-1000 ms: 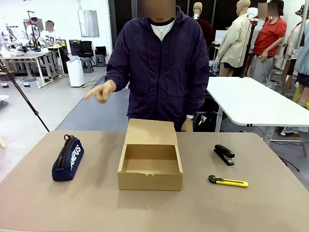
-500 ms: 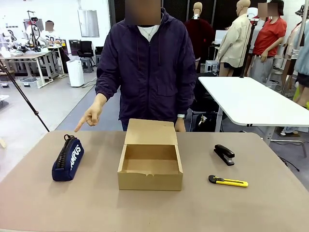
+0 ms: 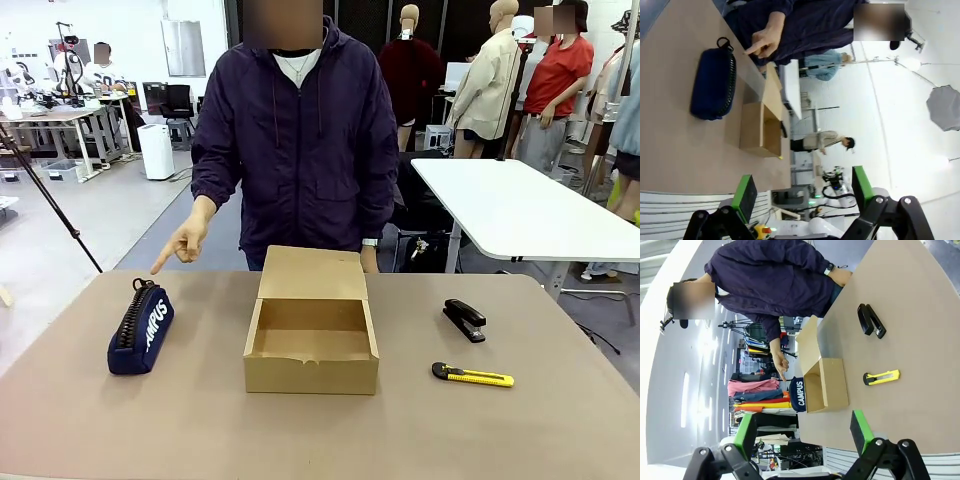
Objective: Pack the items into the box.
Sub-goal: Pick up the item indicated by the person and place it inside the Mailer Box.
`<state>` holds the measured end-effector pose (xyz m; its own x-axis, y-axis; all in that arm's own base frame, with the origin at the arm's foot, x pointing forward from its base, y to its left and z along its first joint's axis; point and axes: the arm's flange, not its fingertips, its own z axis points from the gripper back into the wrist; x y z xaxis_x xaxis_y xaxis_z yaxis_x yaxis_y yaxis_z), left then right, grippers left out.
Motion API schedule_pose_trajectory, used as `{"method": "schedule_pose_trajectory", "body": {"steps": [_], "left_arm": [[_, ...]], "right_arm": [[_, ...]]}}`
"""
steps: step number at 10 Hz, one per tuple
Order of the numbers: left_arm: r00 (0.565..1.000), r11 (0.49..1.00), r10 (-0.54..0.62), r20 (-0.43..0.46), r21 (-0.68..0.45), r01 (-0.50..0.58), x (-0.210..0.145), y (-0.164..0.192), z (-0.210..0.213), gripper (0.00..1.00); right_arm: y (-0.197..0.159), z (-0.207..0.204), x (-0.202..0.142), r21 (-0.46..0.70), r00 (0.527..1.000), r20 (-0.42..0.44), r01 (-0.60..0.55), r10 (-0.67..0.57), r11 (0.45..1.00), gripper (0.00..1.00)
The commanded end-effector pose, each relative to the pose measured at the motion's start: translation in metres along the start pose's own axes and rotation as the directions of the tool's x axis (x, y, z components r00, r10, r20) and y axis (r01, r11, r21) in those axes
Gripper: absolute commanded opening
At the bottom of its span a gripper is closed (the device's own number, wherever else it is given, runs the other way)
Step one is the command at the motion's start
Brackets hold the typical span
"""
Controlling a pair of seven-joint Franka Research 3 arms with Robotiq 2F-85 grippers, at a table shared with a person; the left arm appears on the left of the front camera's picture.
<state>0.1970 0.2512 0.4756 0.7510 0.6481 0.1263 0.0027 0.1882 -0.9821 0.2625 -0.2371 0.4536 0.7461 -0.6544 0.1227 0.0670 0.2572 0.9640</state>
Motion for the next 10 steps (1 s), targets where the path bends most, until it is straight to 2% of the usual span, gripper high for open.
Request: {"method": "schedule_pose_trajectory", "body": {"steps": [1,2,3,4,5,7,8,9,10], "left_arm": [[0.986,0.982,-0.106,-0.132,0.144,0.125,0.002,-0.063,-0.044,1.0],[0.953,0.93,-0.18,-0.243,0.274,0.246,0.001,-0.098,-0.085,1.0],[0.92,0.857,-0.223,-0.323,0.385,0.343,-0.003,-0.12,-0.124,1.0],[0.9,0.76,-0.25,-0.357,0.503,0.411,-0.012,-0.132,-0.157,1.0],[0.867,0.633,-0.265,-0.423,0.602,0.487,-0.024,-0.137,-0.19,1.0],[0.849,0.512,-0.297,-0.437,0.678,0.528,-0.049,-0.147,-0.248,1.0],[0.859,0.449,-0.333,-0.39,0.735,0.508,-0.059,-0.149,-0.267,1.0],[0.858,0.437,-0.412,-0.307,0.76,0.482,-0.065,-0.152,-0.281,1.0],[0.872,0.484,-0.4,-0.284,0.742,0.464,-0.061,-0.158,-0.277,1.0]], "right_arm": [[0.002,0.001,0.003,0.016,1.0,0.005,-0.013,0.013,1.0,1.0],[0.002,0.001,0.003,0.016,1.0,0.005,-0.013,0.013,1.0,1.0],[0.002,0.001,0.003,0.016,1.0,0.005,-0.013,0.013,1.0,1.0],[0.002,0.001,0.003,0.016,1.0,0.005,-0.013,0.013,1.0,1.0],[0.002,0.001,0.003,0.016,1.0,0.005,-0.013,0.013,1.0,1.0],[0.002,0.001,0.003,0.016,1.0,0.005,-0.013,0.013,1.0,1.0],[0.002,0.001,0.003,0.016,1.0,0.005,-0.013,0.013,1.0,1.0],[0.002,0.001,0.003,0.016,1.0,0.005,-0.013,0.013,1.0,1.0],[0.002,0.001,0.003,0.016,1.0,0.005,-0.013,0.013,1.0,1.0]]}}
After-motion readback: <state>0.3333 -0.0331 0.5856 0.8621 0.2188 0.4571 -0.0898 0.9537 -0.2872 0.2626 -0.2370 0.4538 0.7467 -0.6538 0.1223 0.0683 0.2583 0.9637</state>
